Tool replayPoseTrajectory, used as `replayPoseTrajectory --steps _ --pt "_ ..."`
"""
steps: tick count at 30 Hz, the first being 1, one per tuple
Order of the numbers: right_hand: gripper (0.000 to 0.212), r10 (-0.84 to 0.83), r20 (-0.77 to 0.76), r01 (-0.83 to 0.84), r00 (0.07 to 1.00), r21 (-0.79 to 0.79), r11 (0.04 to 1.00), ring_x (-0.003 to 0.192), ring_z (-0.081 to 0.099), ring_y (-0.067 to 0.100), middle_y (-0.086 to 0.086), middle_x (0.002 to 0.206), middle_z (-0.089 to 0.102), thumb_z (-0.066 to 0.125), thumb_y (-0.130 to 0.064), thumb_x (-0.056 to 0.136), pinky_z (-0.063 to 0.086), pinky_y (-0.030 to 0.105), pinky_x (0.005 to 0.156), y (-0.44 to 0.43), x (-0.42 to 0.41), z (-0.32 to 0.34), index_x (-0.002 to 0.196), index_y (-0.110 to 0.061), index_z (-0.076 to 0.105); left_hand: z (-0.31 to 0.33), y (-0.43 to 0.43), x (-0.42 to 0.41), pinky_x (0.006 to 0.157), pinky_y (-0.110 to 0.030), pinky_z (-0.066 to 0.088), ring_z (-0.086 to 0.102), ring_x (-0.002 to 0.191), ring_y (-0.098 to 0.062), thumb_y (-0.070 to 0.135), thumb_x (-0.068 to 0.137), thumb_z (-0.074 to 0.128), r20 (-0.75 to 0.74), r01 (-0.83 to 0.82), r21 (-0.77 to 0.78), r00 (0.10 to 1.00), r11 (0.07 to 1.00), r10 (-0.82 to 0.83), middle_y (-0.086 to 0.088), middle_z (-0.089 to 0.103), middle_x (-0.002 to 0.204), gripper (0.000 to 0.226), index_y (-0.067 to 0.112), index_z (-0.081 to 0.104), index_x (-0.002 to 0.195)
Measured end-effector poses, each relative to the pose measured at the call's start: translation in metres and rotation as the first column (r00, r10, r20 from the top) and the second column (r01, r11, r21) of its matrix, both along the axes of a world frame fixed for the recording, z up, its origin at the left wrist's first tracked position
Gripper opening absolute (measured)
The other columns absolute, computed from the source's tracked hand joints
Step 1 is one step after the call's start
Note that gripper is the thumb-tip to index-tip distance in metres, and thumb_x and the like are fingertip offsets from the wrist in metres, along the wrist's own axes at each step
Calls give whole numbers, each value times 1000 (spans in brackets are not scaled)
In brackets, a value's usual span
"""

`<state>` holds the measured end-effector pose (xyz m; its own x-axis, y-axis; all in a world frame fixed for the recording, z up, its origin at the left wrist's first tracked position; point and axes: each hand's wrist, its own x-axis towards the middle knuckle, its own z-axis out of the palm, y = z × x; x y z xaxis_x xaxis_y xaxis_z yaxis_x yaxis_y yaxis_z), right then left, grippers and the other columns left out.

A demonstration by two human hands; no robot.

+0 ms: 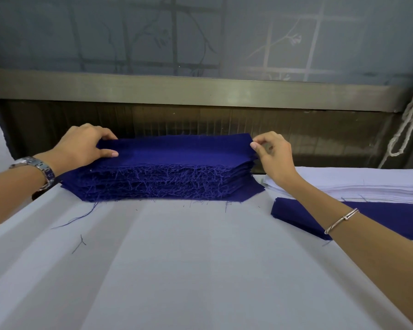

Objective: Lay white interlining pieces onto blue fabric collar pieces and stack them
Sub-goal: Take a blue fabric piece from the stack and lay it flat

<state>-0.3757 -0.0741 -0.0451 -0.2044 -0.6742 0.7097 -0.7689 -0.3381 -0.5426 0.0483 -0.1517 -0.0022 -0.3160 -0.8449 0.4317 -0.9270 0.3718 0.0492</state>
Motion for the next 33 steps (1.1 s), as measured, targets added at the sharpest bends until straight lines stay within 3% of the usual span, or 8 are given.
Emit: replayPoseTrajectory --steps 4,8,11,15,18,23,25,33 --pt "10 30 77 -31 997 13 999 97 57 14 -1 101 64 63 -12 98 43 21 79 1 2 -1 103 -10 71 0 0 12 89 -47 48 61 98 -28 31 86 74 101 15 -128 995 992 -2 -8 72 103 27 15 72 108" --pt "11 49 117 -52 992 29 998 94 59 13 4 105 67 62 -12 98 41 2 65 3 2 0 105 -10 70 -7 -5 29 86 -45 43 61 97 -32 31 92 67 148 -59 -202 985 978 90 -12 70 101 30 13 70 116" --pt "10 81 156 -86 984 23 996 85 61 8 7 103 68 62 -10 98 45 3 62 7 2 3 104 -8 70 -8 -4 40 81 -47 45 63 87 -36 27 93 66 114 -88 -259 986 962 121 -15 70 88 26 10 71 112" --pt "12 91 177 -100 980 39 994 94 65 17 9 102 71 62 -10 98 53 22 82 11 2 9 105 -6 71 -2 -2 52 71 -46 49 66 79 -41 28 94 64 -5 -112 -312 993 943 116 -22 71 84 30 5 70 113" --pt "10 110 227 -118 968 21 993 96 64 17 9 101 71 62 -9 98 51 31 89 16 0 17 102 -5 70 6 -2 61 63 -41 52 66 73 -37 50 93 55 -124 -121 -285 988 951 89 -16 71 83 40 16 69 110" --pt "11 142 355 -145 924 -18 989 84 66 1 -3 92 70 60 -11 99 53 13 75 30 -16 35 93 -18 65 22 -2 72 76 -48 60 69 75 -25 85 70 57 -447 -72 -175 895 982 -14 -3 72 83 61 34 66 102" --pt "8 135 378 -137 916 -20 990 75 66 -4 -6 87 69 61 -11 99 51 10 67 37 -27 42 94 -17 65 28 1 71 76 -33 61 70 76 -20 87 62 63 -568 -22 -135 821 991 -59 0 72 81 59 40 68 96" --pt "12 119 388 -196 914 165 967 47 58 1 -7 59 69 67 -10 95 49 11 49 86 -91 65 84 -15 68 36 41 23 53 -6 51 66 55 3 55 66 73 -720 259 44 677 965 -149 10 76 72 29 33 77 85"
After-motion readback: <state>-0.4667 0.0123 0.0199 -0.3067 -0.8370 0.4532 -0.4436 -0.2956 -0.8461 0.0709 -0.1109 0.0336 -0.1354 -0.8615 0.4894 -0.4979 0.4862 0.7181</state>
